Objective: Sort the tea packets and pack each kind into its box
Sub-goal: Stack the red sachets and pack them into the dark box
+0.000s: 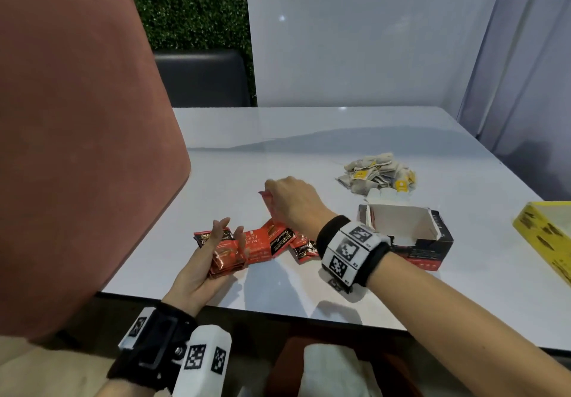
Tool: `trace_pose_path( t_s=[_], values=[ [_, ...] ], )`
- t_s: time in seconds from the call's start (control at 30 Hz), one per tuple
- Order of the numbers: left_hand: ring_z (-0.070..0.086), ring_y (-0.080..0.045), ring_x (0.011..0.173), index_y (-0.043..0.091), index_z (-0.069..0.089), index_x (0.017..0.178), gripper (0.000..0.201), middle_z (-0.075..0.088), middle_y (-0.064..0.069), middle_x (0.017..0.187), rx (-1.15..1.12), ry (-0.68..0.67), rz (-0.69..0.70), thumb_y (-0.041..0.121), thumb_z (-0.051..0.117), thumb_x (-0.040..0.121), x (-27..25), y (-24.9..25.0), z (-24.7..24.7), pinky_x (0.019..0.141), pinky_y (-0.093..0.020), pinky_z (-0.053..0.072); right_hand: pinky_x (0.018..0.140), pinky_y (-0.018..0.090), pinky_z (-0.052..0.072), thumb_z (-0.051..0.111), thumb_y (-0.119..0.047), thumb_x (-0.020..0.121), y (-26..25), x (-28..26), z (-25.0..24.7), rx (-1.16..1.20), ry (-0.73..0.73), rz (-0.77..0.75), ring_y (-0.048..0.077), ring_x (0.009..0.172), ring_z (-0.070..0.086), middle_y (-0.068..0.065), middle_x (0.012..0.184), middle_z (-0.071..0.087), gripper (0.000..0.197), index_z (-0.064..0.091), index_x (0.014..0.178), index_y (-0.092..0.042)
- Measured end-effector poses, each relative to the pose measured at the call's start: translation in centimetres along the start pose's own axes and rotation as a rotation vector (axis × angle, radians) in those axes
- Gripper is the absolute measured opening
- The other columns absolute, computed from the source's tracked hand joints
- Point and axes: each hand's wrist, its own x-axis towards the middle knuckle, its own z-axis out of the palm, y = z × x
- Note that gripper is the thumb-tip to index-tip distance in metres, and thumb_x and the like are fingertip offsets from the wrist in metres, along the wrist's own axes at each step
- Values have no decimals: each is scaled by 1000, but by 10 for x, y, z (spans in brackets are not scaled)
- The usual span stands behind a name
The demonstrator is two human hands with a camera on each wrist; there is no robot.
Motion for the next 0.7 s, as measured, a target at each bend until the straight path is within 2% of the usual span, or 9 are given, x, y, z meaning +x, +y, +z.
trace_pose_path(
  t_s=[0.1,0.2,0.27,0.3,0.37,0.43,0.5,0.6,0.7],
  values=[
    [70,-21,90,17,57,112,107,67,-10,108,154,-29,60,45,92,14,0,-8,11,68,-42,59,63,33,46,55,-14,88,-3,-2,-18,264,-12,-21,27,81,58,9,97,62,27,46,114,-13],
    [65,-28,104,11,59,114,106,67,-17,113,281,-63,57,58,87,24,-4,-21,29,82,-42,56,59,32,42,62,-15,82,-17,-6,-22,277,-107,-76,26,79,55,8,95,60,33,44,110,-12],
    [64,-28,107,5,55,123,97,64,-20,118,250,-54,26,61,76,47,-7,-27,39,85,-38,55,63,34,42,60,-19,84,-27,-6,-17,223,-138,-71,28,82,55,11,99,59,31,44,109,-11],
    [62,-29,109,4,50,129,91,62,-21,120,217,-49,10,61,64,59,-7,-29,42,84,-38,56,66,35,42,58,-23,87,-30,-6,-14,216,-153,-54,29,84,54,12,102,58,30,44,109,-9],
    [58,-31,114,4,46,133,88,59,-23,123,173,-48,-16,62,47,66,-5,-30,45,89,-43,53,71,36,40,52,-34,92,-34,-7,-12,240,-191,7,32,89,52,14,106,55,34,43,112,-7],
    [59,-33,112,4,48,130,89,62,-23,119,131,-54,-35,66,44,65,-6,-27,48,92,-46,51,74,38,40,44,-45,94,-37,-8,-11,272,-233,58,33,90,50,16,107,54,44,42,114,-7],
    [64,-32,104,5,51,126,88,64,-22,114,79,-71,-69,69,44,66,-8,-24,48,90,-47,51,75,38,40,37,-52,94,-38,-10,-10,330,-273,99,31,86,49,15,102,54,50,42,117,-8],
    [61,-33,111,3,49,128,87,60,-23,123,31,-95,-129,66,53,68,-11,-19,46,88,-49,53,73,35,40,35,-45,97,-34,-13,-14,476,-291,76,32,88,53,15,95,54,45,43,120,-8],
    [61,-33,111,6,47,133,97,55,-22,129,-21,-145,-191,48,81,52,-12,-15,45,83,-44,55,85,30,38,43,-27,97,-22,-15,-30,417,-358,-112,28,113,48,16,125,52,41,37,134,-9]
  ],
)
